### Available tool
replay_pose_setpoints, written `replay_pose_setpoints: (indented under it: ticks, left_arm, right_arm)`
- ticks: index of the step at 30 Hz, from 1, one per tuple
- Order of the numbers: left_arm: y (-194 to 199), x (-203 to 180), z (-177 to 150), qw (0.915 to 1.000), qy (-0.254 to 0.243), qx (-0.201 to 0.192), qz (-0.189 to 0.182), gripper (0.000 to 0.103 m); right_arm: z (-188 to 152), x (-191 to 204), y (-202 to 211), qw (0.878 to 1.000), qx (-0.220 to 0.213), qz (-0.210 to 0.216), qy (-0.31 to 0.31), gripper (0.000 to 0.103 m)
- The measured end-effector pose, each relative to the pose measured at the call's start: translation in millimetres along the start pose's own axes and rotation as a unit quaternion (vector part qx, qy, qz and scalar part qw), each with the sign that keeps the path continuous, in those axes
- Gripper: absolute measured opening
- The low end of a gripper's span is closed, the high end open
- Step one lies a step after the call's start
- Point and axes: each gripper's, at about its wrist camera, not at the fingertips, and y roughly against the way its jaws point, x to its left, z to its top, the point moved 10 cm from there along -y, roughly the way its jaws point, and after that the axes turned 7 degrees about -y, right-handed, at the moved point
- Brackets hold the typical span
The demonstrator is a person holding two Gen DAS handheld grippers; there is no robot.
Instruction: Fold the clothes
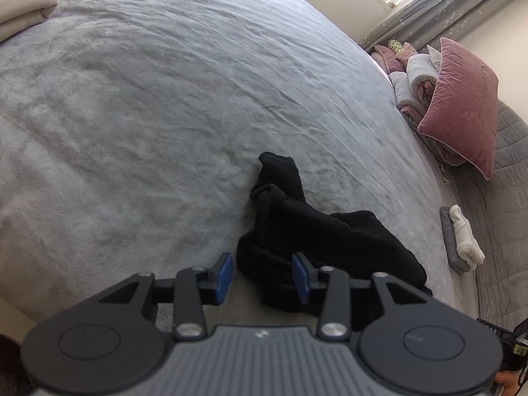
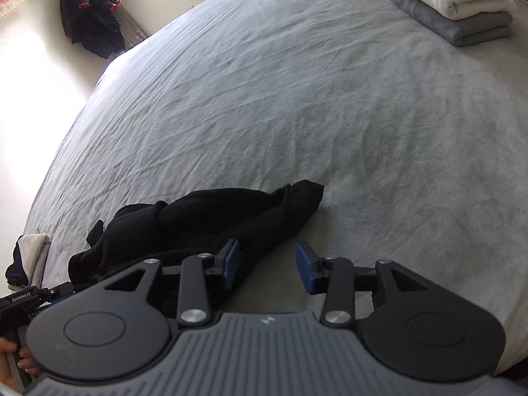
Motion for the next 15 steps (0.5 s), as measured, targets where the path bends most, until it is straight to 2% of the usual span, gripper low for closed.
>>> replay_pose_setpoints:
  ticks: [4,7,13,15]
  left_arm:
    - [-5,-14,-10,0.9997,-0.013,0.010,-0.017,0.043]
    - [-16,-20,-17,0.9995,-0.023,0.017,-0.015,0.043]
    - [-32,-28,-26,0.9996,-0.006,0.010,-0.026,0.042]
    - [-34,-31,-29,0.9995,0.004,0.004,-0.032,0.042]
  right_arm:
    - [-16,9,2,0.999,0.018,0.037,-0.029,0.043]
    - [-23,18,1,0.997,0.022,0.060,-0.044,0.043]
    - [-30,32,-13,0.992,0.019,0.094,-0.086,0.043]
    - [-33,36,-19,0.991,0.013,0.094,-0.091,0.043]
